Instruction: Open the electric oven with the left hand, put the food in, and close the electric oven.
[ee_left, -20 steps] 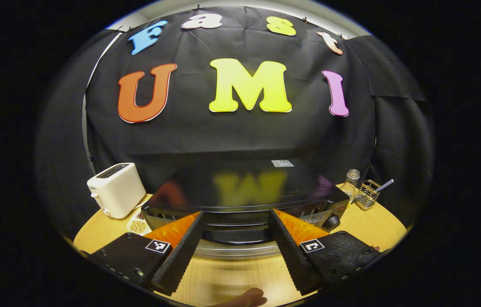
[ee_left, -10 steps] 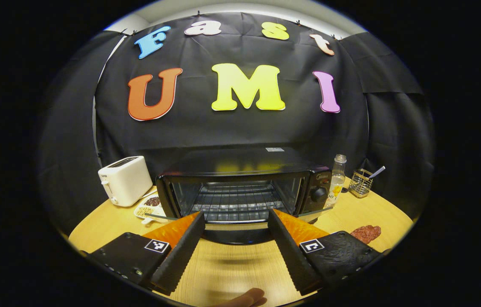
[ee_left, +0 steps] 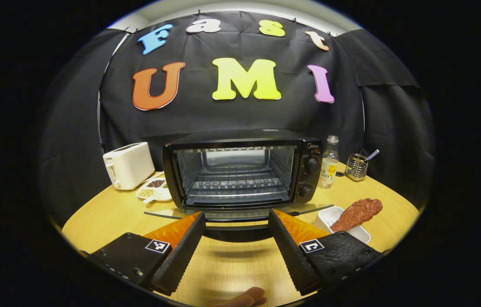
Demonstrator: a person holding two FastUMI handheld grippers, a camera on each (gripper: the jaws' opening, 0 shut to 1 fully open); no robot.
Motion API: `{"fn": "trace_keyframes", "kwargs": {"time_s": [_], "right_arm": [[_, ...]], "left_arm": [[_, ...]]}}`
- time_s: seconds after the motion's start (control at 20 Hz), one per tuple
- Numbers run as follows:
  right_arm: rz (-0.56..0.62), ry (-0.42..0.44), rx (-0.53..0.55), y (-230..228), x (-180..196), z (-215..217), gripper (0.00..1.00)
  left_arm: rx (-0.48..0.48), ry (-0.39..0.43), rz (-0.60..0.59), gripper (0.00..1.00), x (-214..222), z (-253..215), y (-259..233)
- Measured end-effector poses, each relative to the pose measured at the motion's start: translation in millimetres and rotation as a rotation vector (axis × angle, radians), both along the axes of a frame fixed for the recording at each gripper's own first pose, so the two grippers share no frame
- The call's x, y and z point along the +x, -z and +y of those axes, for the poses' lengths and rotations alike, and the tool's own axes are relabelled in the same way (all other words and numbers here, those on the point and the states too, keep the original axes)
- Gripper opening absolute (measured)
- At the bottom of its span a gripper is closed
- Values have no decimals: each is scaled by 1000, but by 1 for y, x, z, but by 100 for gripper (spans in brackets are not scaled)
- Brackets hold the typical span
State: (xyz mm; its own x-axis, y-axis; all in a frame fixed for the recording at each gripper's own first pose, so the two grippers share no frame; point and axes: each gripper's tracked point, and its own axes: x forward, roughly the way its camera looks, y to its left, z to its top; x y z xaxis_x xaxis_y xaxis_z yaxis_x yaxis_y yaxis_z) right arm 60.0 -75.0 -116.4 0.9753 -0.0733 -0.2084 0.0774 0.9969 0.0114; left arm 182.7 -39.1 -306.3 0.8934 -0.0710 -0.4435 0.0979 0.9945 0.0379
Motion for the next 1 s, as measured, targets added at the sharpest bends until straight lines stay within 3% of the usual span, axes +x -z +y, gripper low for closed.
{"fn": "trace_keyframes", "kwargs": {"time_s": [0.3,0.5,0.65,0.7,0.75,0.8,0.95,1.0], "right_arm": [[21,12,-8,9,3,-5,100],[32,13,-3,13,6,-5,96],[38,9,-5,17,11,-5,96],[45,11,-3,20,12,-6,100],[52,10,-1,22,13,-4,96],[57,8,-1,23,14,-4,100],[85,-5,2,31,20,-3,96],[94,-19,10,34,24,0,100]], "left_arm": [[32,11,83,94,-26,3,38],[19,-1,235,94,-42,6,74],[14,-1,215,96,-40,6,70],[13,-2,220,96,-41,6,71],[15,0,212,96,-40,7,69],[15,0,205,96,-40,7,67],[15,-16,193,96,-40,14,60],[11,-26,181,96,-42,16,55]]}}
